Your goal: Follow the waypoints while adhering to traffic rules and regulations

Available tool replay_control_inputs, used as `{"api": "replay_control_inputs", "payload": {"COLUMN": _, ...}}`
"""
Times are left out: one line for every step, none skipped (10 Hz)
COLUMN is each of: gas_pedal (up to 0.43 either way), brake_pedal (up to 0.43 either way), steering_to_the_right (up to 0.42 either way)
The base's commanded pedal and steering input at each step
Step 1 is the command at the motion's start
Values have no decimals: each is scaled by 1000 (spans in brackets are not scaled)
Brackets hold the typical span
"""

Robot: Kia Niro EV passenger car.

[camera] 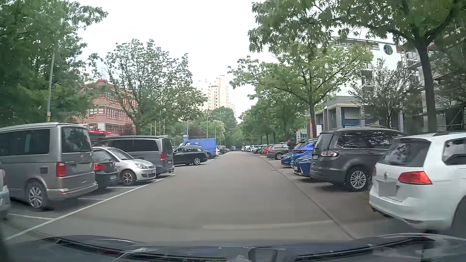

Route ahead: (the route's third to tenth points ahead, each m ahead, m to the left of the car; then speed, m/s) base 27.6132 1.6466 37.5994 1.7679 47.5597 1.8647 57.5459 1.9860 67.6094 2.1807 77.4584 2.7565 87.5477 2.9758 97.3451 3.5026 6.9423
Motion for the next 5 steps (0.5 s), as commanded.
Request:
{"api": "replay_control_inputs", "payload": {"gas_pedal": 138, "brake_pedal": 0, "steering_to_the_right": 0}}
{"api": "replay_control_inputs", "payload": {"gas_pedal": 138, "brake_pedal": 0, "steering_to_the_right": 0}}
{"api": "replay_control_inputs", "payload": {"gas_pedal": 138, "brake_pedal": 0, "steering_to_the_right": 1}}
{"api": "replay_control_inputs", "payload": {"gas_pedal": 138, "brake_pedal": 0, "steering_to_the_right": 1}}
{"api": "replay_control_inputs", "payload": {"gas_pedal": 138, "brake_pedal": 0, "steering_to_the_right": 1}}
